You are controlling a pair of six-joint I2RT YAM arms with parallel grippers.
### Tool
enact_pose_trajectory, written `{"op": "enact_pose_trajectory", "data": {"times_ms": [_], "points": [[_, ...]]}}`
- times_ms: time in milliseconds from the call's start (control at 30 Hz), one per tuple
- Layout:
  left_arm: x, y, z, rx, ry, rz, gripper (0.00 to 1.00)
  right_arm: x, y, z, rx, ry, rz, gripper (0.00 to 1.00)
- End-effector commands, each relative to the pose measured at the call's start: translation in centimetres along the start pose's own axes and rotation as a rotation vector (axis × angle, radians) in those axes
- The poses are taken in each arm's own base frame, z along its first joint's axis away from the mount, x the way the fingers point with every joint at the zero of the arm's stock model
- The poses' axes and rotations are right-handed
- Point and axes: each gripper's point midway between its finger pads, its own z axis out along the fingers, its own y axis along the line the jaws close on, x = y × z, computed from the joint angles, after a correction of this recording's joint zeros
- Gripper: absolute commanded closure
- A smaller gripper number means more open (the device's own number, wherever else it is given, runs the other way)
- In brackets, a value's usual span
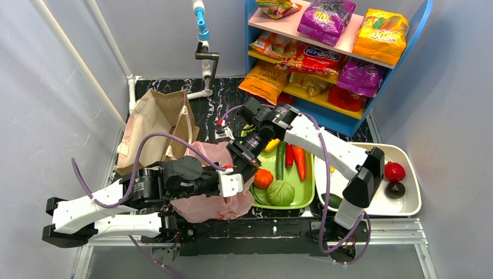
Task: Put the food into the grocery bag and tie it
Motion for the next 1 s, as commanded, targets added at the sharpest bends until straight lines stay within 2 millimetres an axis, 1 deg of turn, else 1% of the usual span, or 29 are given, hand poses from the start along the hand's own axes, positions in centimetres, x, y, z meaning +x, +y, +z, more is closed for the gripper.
{"op": "enact_pose_trajectory", "data": {"times_ms": [0, 67, 100, 133, 167, 233, 300, 367, 500, 600, 633, 767, 867, 967], "points": [[-0.9, 0.7, -0.4, -0.025, -0.018, -0.017, 1.0, -0.1, 1.4, -0.3, -0.006, -0.013, -0.072, 0.99], [-0.9, 0.7, -0.7, -0.025, -0.015, -0.029, 1.0, 0.0, 1.4, -0.5, 0.016, -0.02, -0.076, 0.98], [-0.9, 0.7, -0.8, -0.023, -0.015, -0.037, 1.0, 0.0, 1.3, -0.6, 0.031, -0.028, -0.08, 0.93], [-1.0, 0.6, -1.0, -0.018, -0.013, -0.047, 1.0, 0.1, 1.3, -0.8, 0.045, -0.037, -0.083, 0.86], [-1.1, 0.6, -1.1, -0.013, -0.013, -0.059, 1.0, 0.1, 1.2, -1.1, 0.061, -0.05, -0.086, 0.75], [-1.1, 0.4, -1.4, -0.004, -0.006, -0.085, 1.0, 0.2, 1.0, -1.8, 0.094, -0.087, -0.089, 0.6], [-1.1, 0.2, -1.6, 0.001, -0.003, -0.119, 1.0, 0.4, 0.9, -2.5, 0.112, -0.126, -0.092, 0.5], [-1.2, 0.0, -1.7, 0.008, -0.001, -0.154, 1.0, 0.6, 0.9, -3.2, 0.123, -0.167, -0.102, 0.45], [-1.4, -0.3, -1.7, 0.014, -0.002, -0.229, 1.0, 1.0, 0.8, -4.2, 0.139, -0.241, -0.125, 0.42], [-1.5, -0.5, -1.5, 0.017, 0.003, -0.275, 1.0, 0.9, 1.0, -5.2, 0.161, -0.319, -0.154, 0.42], [-1.6, -0.6, -1.5, 0.017, 0.003, -0.286, 1.0, 0.6, 0.7, -5.5, 0.181, -0.352, -0.152, 0.42], [-1.9, -0.8, -1.3, 0.025, 0.003, -0.327, 1.0, -0.7, -0.7, -6.5, 0.209, -0.463, -0.16, 0.49], [-1.8, -0.8, -1.2, 0.018, 0.008, -0.36, 1.0, -1.9, -2.1, -6.4, 0.213, -0.484, -0.155, 0.53], [-1.4, -0.8, -1.2, -0.001, 0.023, -0.394, 1.0, -2.6, -2.9, -5.7, 0.185, -0.444, -0.146, 0.59]]}}
